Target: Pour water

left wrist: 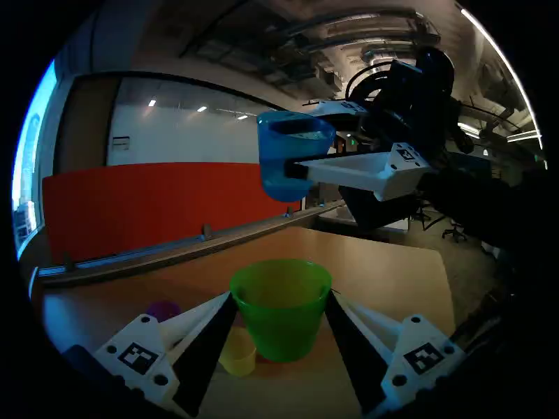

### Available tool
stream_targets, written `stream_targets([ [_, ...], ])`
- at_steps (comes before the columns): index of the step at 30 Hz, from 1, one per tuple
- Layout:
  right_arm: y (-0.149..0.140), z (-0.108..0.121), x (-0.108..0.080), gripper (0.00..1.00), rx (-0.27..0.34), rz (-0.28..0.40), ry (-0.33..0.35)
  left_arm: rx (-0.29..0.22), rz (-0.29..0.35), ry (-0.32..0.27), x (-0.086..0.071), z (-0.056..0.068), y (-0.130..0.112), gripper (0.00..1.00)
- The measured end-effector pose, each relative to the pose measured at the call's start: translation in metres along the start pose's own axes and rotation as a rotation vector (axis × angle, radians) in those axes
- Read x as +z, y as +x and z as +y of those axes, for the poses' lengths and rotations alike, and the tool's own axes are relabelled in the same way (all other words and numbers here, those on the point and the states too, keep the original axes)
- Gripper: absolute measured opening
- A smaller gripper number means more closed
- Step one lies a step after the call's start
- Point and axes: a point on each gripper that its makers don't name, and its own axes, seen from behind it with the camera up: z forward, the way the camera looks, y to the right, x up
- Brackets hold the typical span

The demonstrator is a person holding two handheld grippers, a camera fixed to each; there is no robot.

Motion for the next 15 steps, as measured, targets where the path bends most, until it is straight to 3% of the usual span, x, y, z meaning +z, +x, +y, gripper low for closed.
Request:
stream_targets([
  [15, 0.0046, 0.0060, 0.0101, 0.89, -0.121, -0.013, -0.016, 0.009, -0.001, -0.015, 0.0015, 0.0048, 0.0018, 0.86],
])
